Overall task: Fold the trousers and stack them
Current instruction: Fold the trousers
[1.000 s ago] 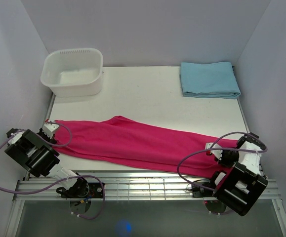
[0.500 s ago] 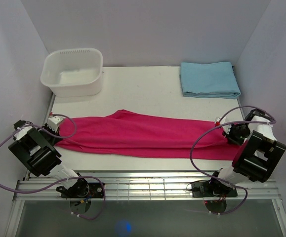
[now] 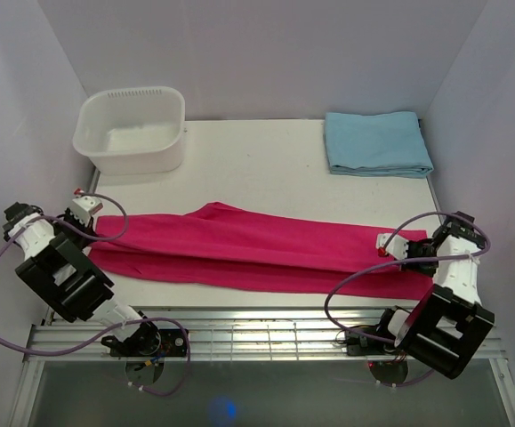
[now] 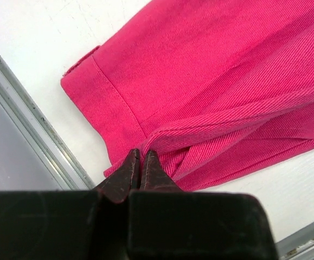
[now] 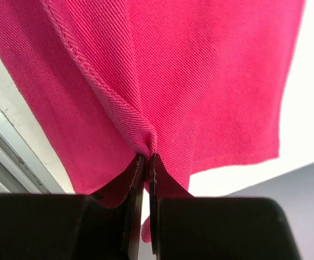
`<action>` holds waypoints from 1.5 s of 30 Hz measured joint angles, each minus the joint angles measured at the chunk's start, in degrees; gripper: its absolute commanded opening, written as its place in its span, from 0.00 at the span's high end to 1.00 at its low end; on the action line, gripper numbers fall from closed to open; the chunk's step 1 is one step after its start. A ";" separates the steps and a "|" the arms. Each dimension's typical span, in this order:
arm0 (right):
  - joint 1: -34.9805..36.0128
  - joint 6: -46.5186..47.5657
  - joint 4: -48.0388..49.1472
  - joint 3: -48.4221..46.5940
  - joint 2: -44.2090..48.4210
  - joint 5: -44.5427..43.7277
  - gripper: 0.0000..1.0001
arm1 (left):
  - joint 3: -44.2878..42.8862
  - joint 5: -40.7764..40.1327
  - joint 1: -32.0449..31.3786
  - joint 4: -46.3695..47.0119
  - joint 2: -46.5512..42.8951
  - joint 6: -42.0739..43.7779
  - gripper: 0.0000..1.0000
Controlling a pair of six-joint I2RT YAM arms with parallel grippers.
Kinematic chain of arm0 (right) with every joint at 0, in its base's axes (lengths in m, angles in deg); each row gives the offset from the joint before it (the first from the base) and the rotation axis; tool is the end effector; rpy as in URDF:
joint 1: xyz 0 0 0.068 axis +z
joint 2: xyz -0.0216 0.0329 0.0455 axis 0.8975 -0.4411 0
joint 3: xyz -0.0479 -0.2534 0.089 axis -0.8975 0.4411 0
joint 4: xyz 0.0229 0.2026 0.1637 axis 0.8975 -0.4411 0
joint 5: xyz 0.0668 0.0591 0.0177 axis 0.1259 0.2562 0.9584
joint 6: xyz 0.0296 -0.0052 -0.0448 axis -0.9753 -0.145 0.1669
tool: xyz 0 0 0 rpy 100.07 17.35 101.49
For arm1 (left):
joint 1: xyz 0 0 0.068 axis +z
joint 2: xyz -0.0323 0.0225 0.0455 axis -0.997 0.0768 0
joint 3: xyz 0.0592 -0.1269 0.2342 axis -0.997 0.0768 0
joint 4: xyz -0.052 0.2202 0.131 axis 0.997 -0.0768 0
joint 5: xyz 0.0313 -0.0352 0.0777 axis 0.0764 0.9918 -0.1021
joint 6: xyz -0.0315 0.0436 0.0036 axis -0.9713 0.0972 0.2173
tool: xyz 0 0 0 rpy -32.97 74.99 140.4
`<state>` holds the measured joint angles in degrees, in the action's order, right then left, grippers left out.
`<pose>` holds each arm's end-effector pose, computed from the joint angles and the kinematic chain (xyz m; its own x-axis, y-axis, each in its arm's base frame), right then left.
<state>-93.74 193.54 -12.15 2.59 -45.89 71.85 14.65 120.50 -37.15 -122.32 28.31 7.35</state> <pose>0.1654 -0.0826 0.2135 -0.1427 -0.9662 -0.2148 -0.9318 0.2043 -0.3000 0.2079 0.1979 0.2277 -0.5523 0.4693 -0.6890 0.5929 0.8021 0.0711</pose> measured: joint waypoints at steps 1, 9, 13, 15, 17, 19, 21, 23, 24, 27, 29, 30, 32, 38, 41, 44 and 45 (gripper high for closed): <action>-0.04 0.87 0.22 1.53 0.28 -0.70 0.92 | 0.72 -0.50 0.09 0.50 -0.46 0.74 1.00; -1.44 3.23 4.28 9.31 -0.92 -9.18 0.05 | 8.24 -8.74 1.49 5.79 1.62 5.05 0.55; -3.30 3.19 2.34 0.22 -2.86 -8.31 0.02 | 4.35 -7.72 3.85 2.25 1.33 6.82 0.29; -4.11 2.32 1.40 -6.86 -4.94 -7.06 0.02 | 1.07 -6.27 4.59 -1.01 0.61 7.17 0.28; -4.63 0.83 0.07 -13.66 -7.50 -5.49 0.04 | -2.12 -4.28 4.68 -4.15 -0.55 7.32 0.26; -4.81 -0.94 -1.29 -18.84 -10.14 -3.65 0.13 | -5.44 -1.49 4.68 -7.19 -1.92 7.02 0.25; -4.35 -4.11 -3.28 -22.69 -13.05 -1.75 0.21 | -7.87 1.25 4.39 -9.25 -3.43 6.10 0.26; -2.89 -8.55 -4.59 -24.28 -15.91 -0.28 0.28 | -8.52 2.64 3.58 -10.49 -4.39 4.79 0.27; -1.77 -11.26 -5.01 -24.30 -17.20 0.15 0.30 | -8.48 2.91 3.02 -11.15 -4.63 4.24 0.28; 2.01 -18.80 -5.42 -22.95 -20.20 1.07 0.33 | -6.80 3.04 1.20 -12.50 -4.50 3.02 0.30; 4.70 -23.28 -4.46 -20.50 -20.76 1.25 0.36 | -5.09 2.80 0.61 -13.09 -4.07 2.36 0.33; 6.51 -25.88 -3.85 -18.78 -20.76 1.03 0.37 | -4.17 2.51 0.55 -13.07 -3.80 1.77 0.34; 9.18 -29.49 -2.29 -15.78 -20.79 0.33 0.38 | -1.92 1.55 0.52 -11.82 -3.28 0.20 0.38; 12.39 -35.80 4.04 -10.16 -25.18 -4.83 0.44 | 7.37 -5.22 -0.98 -4.52 -1.14 -5.64 0.45; 12.31 -37.75 6.16 -10.91 -27.17 -6.21 0.45 | 11.08 -7.89 -1.88 -2.32 0.00 -7.04 0.45; 12.41 -39.17 6.03 -12.66 -27.17 -5.97 0.46 | 10.38 -7.32 -4.37 -2.80 -1.36 -9.60 0.44; 12.41 -39.69 5.44 -14.12 -27.15 -5.25 0.46 | 9.18 -6.60 -6.49 -3.19 -2.38 -11.26 0.41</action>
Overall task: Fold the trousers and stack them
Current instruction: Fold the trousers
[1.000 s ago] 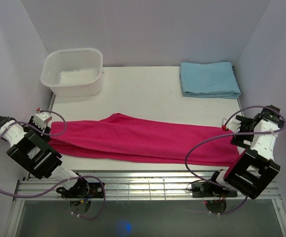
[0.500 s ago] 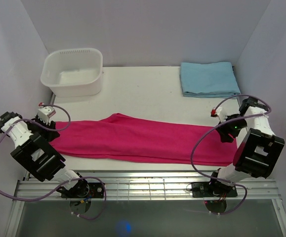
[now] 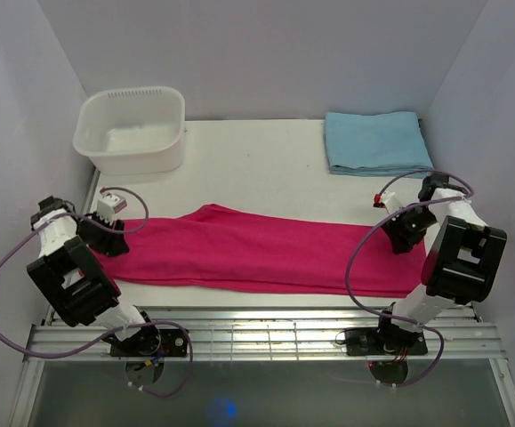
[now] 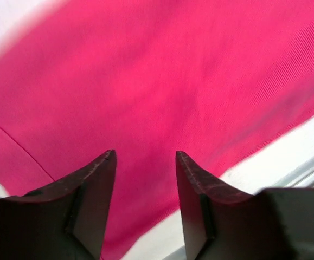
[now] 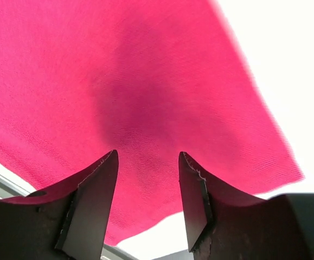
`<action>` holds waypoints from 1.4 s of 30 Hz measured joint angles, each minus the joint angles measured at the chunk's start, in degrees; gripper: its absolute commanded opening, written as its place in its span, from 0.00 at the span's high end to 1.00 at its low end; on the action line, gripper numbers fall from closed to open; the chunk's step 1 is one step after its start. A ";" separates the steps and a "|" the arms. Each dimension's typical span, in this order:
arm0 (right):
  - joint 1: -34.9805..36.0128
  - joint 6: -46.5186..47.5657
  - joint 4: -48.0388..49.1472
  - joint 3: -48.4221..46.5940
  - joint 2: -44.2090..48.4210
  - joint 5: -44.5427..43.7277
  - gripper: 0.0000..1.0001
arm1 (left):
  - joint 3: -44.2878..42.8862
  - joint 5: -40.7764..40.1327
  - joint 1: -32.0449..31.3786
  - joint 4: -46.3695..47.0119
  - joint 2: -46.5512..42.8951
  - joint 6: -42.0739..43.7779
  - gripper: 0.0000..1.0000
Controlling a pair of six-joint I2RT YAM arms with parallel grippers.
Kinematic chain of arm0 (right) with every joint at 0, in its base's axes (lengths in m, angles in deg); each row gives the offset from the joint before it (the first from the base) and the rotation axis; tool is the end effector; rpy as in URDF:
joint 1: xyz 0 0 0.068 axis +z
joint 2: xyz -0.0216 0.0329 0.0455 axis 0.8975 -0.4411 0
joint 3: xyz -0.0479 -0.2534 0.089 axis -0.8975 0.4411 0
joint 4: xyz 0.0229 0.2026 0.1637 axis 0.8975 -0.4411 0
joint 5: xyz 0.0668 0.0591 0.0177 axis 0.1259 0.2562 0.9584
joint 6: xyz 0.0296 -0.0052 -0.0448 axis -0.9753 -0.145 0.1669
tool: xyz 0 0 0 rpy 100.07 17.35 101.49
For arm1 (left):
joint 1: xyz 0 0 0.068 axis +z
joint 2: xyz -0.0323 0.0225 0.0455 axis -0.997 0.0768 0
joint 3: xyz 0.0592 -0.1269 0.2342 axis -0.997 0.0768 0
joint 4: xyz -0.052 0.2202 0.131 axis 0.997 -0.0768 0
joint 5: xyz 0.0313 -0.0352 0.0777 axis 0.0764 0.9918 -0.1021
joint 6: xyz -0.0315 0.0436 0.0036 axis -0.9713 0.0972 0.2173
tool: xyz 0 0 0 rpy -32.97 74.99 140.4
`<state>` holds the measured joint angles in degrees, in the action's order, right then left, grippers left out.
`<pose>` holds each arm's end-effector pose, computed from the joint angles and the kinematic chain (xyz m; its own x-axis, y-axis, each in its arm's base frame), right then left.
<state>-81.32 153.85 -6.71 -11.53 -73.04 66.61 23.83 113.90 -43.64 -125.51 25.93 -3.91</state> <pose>0.2673 -0.0762 0.1783 -0.6126 -0.7556 -0.2319 -0.7763 0.6304 -0.0034 0.2000 0.1513 0.1950 -0.7511 0.3513 -0.5589 0.5356 0.8193 -0.2047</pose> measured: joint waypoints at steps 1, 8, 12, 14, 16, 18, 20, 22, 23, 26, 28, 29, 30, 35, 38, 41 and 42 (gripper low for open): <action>0.02 -0.28 -0.37 -1.16 0.09 0.52 0.47 | -1.55 0.98 -2.99 0.28 -1.31 -2.45 0.39; 8.26 -2.67 -4.68 -5.60 9.84 8.81 0.51 | -14.29 5.31 -30.67 13.16 -4.35 -27.21 0.38; 23.91 -7.26 -3.13 -5.51 15.85 12.72 0.53 | -20.44 7.48 -39.39 18.62 5.57 -37.86 0.34; 33.03 -10.60 -0.17 -5.07 16.65 13.25 0.55 | -22.40 8.02 -41.24 20.50 11.80 -41.97 0.34; 40.63 -13.62 3.23 -4.52 16.31 13.25 0.57 | -22.99 7.91 -42.84 21.86 17.29 -45.16 0.34; 48.19 -17.03 6.93 -4.17 15.19 11.91 0.58 | -23.06 7.61 -44.11 22.14 21.49 -47.43 0.35; 54.75 -20.00 10.82 -4.26 12.96 10.93 0.59 | -23.06 7.26 -45.20 22.29 24.37 -49.48 0.35; 60.70 -22.64 13.49 -5.51 9.18 8.98 0.61 | -23.19 6.80 -45.99 22.60 25.97 -51.19 0.39; 63.47 -23.91 14.93 -6.60 6.91 8.26 0.61 | -23.41 6.69 -46.23 22.71 26.40 -51.78 0.40; 71.32 -27.23 19.12 -10.29 0.35 6.36 0.63 | -24.57 6.40 -46.29 23.58 27.43 -53.70 0.44; 75.95 -28.94 21.70 -12.13 -2.95 5.33 0.63 | -24.96 6.45 -46.27 24.11 27.69 -54.42 0.49; 78.09 -29.79 22.80 -12.72 -4.28 4.90 0.64 | -25.03 6.58 -46.16 24.30 27.76 -54.75 0.50; 79.97 -30.49 23.78 -12.98 -5.35 4.59 0.64 | -25.07 6.75 -46.10 24.44 27.85 -54.93 0.51; 84.56 -33.66 27.06 -12.52 -8.68 3.63 0.64 | -25.09 7.96 -46.07 24.59 28.63 -55.15 0.58; 84.56 -35.28 29.14 -10.97 -8.96 2.32 0.65 | -25.09 8.52 -46.07 24.63 28.65 -55.25 0.60; 84.24 -36.46 30.95 -9.90 -9.27 1.20 0.66 | -25.09 9.09 -46.07 24.70 29.05 -55.60 0.61; 84.19 -36.74 31.45 -9.75 -9.42 0.98 0.66 | -25.09 9.20 -46.07 24.76 29.22 -55.78 0.61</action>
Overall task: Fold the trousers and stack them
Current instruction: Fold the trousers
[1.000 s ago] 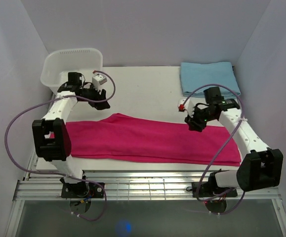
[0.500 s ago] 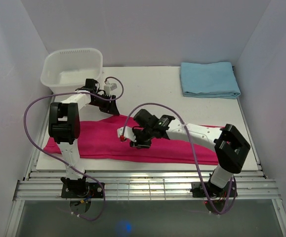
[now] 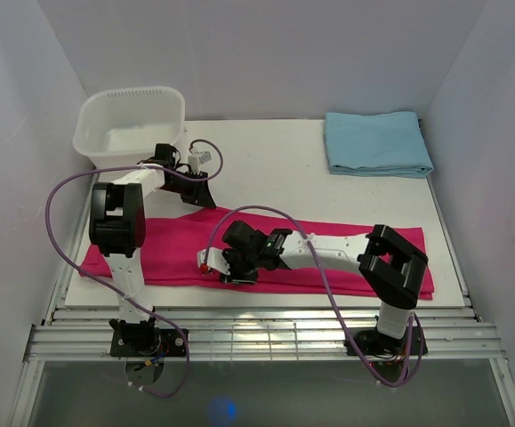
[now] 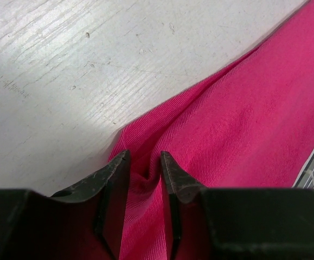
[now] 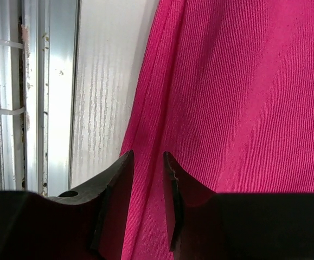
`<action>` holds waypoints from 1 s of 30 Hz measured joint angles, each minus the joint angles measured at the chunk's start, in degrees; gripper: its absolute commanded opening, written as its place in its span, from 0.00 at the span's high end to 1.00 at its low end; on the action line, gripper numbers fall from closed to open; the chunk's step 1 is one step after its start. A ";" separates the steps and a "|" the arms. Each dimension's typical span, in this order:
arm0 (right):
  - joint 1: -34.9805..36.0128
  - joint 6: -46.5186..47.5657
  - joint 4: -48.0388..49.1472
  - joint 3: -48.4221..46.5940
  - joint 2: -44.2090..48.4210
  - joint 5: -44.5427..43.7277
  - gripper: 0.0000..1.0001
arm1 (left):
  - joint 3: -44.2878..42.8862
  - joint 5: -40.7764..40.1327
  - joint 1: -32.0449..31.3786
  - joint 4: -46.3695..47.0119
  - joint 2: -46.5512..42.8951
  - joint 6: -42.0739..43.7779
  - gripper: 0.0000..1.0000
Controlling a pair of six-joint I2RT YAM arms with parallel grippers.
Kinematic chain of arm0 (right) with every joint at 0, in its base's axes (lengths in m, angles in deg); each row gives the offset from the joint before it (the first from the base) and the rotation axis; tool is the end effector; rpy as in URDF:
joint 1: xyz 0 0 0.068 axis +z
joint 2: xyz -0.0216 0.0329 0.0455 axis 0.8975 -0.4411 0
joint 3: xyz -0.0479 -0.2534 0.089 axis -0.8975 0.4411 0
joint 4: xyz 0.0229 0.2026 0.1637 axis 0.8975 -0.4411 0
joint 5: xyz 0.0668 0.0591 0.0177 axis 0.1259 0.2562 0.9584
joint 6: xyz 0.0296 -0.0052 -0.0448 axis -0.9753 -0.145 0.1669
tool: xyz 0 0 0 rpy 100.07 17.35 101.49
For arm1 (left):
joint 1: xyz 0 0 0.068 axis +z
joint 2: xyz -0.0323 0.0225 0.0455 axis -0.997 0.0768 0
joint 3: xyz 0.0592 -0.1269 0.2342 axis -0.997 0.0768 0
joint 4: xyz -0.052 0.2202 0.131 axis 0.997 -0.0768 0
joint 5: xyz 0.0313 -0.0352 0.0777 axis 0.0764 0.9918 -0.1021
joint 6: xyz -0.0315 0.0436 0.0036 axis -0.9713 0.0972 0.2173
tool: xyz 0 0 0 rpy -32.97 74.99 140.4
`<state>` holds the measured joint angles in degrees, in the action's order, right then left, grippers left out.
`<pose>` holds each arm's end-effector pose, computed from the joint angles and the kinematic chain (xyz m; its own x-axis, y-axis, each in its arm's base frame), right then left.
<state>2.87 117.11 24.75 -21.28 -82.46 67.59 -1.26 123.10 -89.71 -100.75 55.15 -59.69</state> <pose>0.1415 0.3494 0.1955 0.2199 -0.7610 -0.6104 -0.9753 -0.1592 -0.1529 0.4054 -0.0547 0.1573 -0.8243 0.2523 -0.5069 0.5365 0.6343 -0.5567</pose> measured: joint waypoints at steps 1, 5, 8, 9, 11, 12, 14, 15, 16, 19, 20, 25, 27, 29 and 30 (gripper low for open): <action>-0.04 -0.39 0.48 0.09 -0.33 -0.20 0.66 | 0.00 0.02 0.00 0.09 0.22 -0.13 0.61; -0.04 -1.05 2.16 0.11 -1.84 -0.39 0.66 | 0.00 0.13 0.00 0.37 0.92 -0.63 0.61; -0.04 -1.16 2.78 0.11 -3.74 -0.35 0.67 | 0.00 0.13 0.00 0.37 1.27 -0.85 0.61; -0.04 -1.16 2.97 0.13 -4.39 -0.37 0.70 | 0.00 0.13 0.00 0.44 1.29 -0.92 0.61; -0.04 -1.16 3.72 0.31 -5.16 -0.15 0.75 | 0.00 0.13 0.00 0.59 1.40 -1.09 0.64; -0.04 -1.09 3.87 0.33 -5.16 -0.15 0.84 | -0.02 0.13 0.00 0.76 1.55 -1.09 0.66; -0.04 -1.09 4.15 0.50 -5.16 -0.15 0.92 | -0.07 0.07 0.00 1.18 2.12 -1.16 0.73; -0.02 -1.20 4.35 0.57 -5.16 -0.24 0.92 | -0.07 0.00 0.00 1.22 2.27 -1.33 0.77; -0.02 -1.36 4.66 0.72 -5.16 -0.35 0.92 | -0.07 0.00 0.00 1.31 2.49 -1.36 0.80; 0.02 -1.62 4.90 0.74 -5.14 -0.37 0.92 | -0.09 -0.04 0.00 1.42 2.75 -1.53 0.91; 0.02 -1.73 4.90 0.74 -5.14 -0.37 0.92 | -0.11 -0.07 0.00 1.46 2.80 -1.53 0.97; 0.02 -2.25 4.57 0.72 -4.92 -0.07 0.92 | -0.37 -0.55 0.00 1.55 2.95 -1.86 1.00; 0.02 -2.38 4.07 0.72 -4.68 0.52 0.92 | -0.61 -0.96 -0.02 1.60 3.02 -1.97 1.00; -0.04 -2.49 3.56 0.72 -4.02 1.05 0.92 | -0.72 -1.36 -0.09 1.55 3.02 -2.01 1.00; -0.04 -2.54 3.32 0.72 -3.45 1.18 0.91 | -0.81 -1.51 -0.11 1.57 3.02 -2.03 1.00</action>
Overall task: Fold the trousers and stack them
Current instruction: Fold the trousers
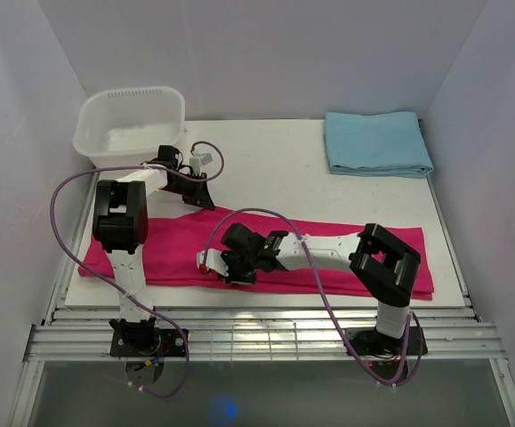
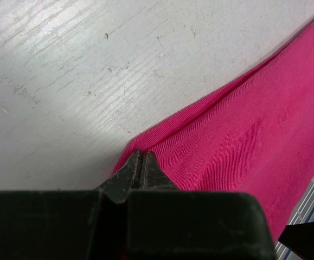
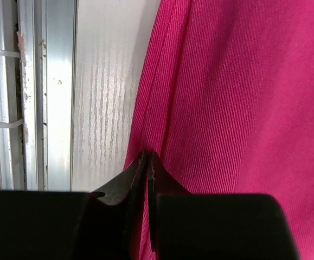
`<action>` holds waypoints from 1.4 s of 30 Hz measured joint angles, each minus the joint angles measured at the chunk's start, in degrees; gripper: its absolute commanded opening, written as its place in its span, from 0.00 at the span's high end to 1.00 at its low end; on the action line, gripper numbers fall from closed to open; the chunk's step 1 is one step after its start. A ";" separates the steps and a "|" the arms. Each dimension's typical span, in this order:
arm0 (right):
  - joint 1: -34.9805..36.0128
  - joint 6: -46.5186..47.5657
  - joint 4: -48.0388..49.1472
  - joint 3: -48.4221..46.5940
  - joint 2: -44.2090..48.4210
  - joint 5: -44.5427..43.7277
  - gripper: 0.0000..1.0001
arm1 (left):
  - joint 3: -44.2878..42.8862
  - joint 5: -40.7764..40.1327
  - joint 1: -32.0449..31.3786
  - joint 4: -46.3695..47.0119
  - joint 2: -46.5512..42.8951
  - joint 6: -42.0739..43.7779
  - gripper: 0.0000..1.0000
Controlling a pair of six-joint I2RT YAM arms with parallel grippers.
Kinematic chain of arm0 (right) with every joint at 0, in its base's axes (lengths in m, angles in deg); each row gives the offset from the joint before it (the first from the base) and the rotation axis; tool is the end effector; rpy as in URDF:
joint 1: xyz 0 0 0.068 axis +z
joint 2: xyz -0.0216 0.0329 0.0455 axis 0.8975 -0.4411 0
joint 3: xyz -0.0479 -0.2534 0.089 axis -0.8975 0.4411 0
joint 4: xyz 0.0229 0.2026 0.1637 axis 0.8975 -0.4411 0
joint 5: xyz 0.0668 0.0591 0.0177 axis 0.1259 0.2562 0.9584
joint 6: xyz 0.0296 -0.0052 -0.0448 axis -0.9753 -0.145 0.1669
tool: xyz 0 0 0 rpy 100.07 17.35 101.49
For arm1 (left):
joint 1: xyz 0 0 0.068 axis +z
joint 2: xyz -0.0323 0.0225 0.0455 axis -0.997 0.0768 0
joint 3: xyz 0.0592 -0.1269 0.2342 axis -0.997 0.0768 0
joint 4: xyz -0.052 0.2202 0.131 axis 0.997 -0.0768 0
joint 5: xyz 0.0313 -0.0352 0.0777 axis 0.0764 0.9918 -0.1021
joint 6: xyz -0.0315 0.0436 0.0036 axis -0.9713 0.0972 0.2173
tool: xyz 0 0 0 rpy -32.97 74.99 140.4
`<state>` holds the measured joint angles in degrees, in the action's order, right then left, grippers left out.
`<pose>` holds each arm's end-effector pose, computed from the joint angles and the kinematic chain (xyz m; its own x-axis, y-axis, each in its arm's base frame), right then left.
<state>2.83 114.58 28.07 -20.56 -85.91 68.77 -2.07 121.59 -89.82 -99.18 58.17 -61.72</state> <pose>0.1438 0.3560 0.1740 0.1726 -0.7696 -0.6148 -0.9850 -0.1376 -0.1042 0.4127 -0.0554 0.1406 -0.8488 0.2363 -0.4730 0.4973 0.6608 -0.5622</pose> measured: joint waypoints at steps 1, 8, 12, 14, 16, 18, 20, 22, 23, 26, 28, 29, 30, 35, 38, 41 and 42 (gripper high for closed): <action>0.00 -0.09 -0.24 0.00 0.70 -0.07 0.87 | -0.07 -0.11 -0.02 0.00 0.00 -0.07 1.00; 0.00 -1.03 -1.27 0.00 2.71 -2.62 0.65 | -0.15 -0.24 -0.02 0.02 0.02 -0.50 1.00; 0.00 -1.27 -1.46 -0.42 1.03 -3.21 0.58 | -0.15 -0.26 -0.02 0.02 0.02 -0.57 1.00; 0.00 -1.27 -1.29 -0.76 -0.42 -4.00 0.56 | -0.15 -0.28 -0.02 0.02 0.02 -0.55 1.00; 0.00 -1.27 -0.79 -0.81 -1.44 -4.96 0.57 | -0.17 -0.28 -0.02 0.02 0.02 -0.57 1.00; 0.00 -1.22 -0.39 -1.03 -1.62 -5.68 0.59 | -0.15 -0.28 -0.02 0.02 0.02 -0.57 1.00; 0.00 -1.25 0.37 -1.11 -2.08 -6.21 0.66 | -0.15 -0.28 -0.02 0.04 0.02 -0.57 1.00; 0.00 -1.46 0.59 -1.31 -2.36 -6.12 0.72 | -0.15 -0.28 -0.02 0.04 0.02 -0.55 1.00; 0.00 -1.53 0.74 -1.36 -2.43 -5.95 0.73 | -0.15 -0.31 -0.02 0.07 0.02 -0.55 1.00; -0.37 -1.68 1.11 -1.40 -2.58 -4.96 0.80 | -0.15 -0.33 -0.02 0.04 0.02 -0.55 1.00; -1.03 -1.97 1.31 -1.40 -2.64 -3.80 0.82 | -0.15 -0.33 -0.02 0.07 0.02 -0.52 1.00; -1.44 -2.21 1.33 -1.40 -2.67 -3.02 0.80 | -0.15 -0.35 -0.02 0.07 0.02 -0.52 1.00; -1.81 -2.51 1.31 -1.40 -2.67 -2.23 0.70 | -0.15 -0.39 -0.02 0.07 0.02 -0.50 1.00; -2.36 -2.84 0.22 -1.51 -2.69 1.36 0.58 | -0.15 -0.48 -0.02 0.04 0.04 -0.48 1.00; -2.82 -2.73 0.00 -1.53 -2.69 2.89 0.64 | -0.15 -0.46 -0.02 0.04 0.07 -0.48 1.00; -3.72 -2.80 -0.59 -1.86 -2.93 4.74 0.65 | -0.15 -0.44 -0.02 0.04 0.09 -0.50 1.00; -4.26 -2.86 -0.98 -2.29 -3.28 5.53 0.66 | -0.15 -0.42 -0.02 0.04 0.11 -0.50 1.00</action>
<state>-1.43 111.71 27.08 -22.85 -89.19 74.30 -2.22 121.18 -89.85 -99.13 58.28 -62.22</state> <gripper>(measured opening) 0.356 0.009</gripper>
